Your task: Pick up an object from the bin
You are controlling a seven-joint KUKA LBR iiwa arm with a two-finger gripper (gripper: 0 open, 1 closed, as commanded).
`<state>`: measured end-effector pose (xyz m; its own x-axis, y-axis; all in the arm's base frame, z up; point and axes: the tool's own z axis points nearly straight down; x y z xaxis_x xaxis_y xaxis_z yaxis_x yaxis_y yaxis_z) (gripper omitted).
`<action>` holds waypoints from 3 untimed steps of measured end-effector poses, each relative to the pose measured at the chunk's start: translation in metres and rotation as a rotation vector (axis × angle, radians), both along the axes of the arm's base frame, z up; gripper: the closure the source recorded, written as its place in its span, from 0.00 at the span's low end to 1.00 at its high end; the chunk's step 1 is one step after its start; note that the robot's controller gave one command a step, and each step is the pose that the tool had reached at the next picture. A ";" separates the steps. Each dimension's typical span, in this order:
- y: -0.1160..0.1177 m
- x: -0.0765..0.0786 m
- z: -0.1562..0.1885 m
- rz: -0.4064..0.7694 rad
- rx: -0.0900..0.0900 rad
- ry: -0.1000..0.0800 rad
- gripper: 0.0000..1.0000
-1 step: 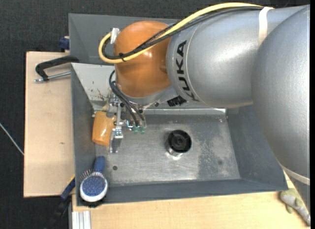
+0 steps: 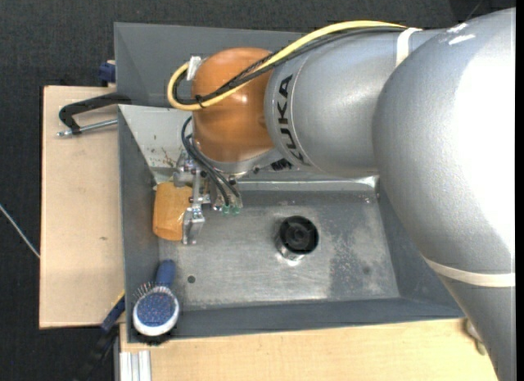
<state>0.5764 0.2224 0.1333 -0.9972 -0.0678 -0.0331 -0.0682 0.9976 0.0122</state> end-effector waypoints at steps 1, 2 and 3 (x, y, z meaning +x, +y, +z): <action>0.002 0.000 -0.001 0.010 0.001 -0.001 0.00; 0.005 0.005 -0.005 0.045 0.001 -0.003 0.00; 0.005 0.006 -0.005 0.059 0.001 -0.005 0.00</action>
Offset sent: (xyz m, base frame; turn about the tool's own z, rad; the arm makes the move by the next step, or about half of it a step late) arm -0.0077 0.0109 -0.0394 -0.0219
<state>0.5823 0.2272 0.1284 -0.9912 -0.1263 -0.0386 -0.1269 0.9918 0.0130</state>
